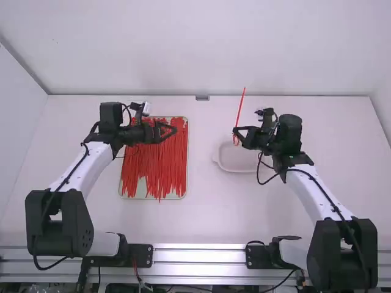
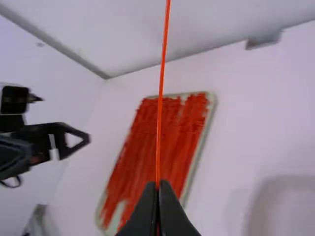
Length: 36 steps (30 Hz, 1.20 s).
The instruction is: Fasten the cable tie
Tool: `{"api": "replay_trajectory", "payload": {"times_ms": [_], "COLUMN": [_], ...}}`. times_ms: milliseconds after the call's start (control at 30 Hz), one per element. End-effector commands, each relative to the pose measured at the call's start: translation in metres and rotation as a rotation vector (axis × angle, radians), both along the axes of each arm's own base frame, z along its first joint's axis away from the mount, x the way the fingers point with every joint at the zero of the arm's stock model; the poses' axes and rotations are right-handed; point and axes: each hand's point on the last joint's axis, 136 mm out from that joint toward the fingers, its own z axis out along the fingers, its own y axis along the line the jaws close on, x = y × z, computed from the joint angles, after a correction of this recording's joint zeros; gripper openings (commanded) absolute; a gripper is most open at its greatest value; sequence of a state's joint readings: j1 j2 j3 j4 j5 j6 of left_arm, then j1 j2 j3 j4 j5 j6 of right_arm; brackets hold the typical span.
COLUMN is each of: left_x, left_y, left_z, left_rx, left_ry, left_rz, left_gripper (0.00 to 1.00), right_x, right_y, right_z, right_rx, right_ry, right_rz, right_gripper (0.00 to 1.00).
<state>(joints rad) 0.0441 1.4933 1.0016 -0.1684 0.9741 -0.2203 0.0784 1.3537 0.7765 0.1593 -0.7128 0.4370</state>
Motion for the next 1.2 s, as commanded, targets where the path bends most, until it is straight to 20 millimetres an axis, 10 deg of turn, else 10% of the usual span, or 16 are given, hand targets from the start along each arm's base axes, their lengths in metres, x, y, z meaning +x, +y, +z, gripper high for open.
{"api": "replay_trajectory", "payload": {"times_ms": [0,433,1167], "left_x": [0.004,-0.008,-0.019], "left_y": [0.004,0.008,0.006], "left_z": [0.002,-0.018,-0.026], "left_rx": [0.047,0.113,0.128], "left_ry": [-0.046,0.012,0.052], "left_rz": [-0.003,-0.012,-0.039], "left_gripper": [0.99,0.99,0.99], "right_x": [0.009,-0.002,-0.002], "right_y": [-0.019,-0.041,-0.055], "right_z": [-0.018,-0.087,-0.12], "right_rx": [-0.13,-0.359,-0.397], "right_ry": [-0.011,0.034,0.032], "right_rz": [-0.096,-0.313,-0.382], "right_gripper": [0.0,0.0,0.0]}}
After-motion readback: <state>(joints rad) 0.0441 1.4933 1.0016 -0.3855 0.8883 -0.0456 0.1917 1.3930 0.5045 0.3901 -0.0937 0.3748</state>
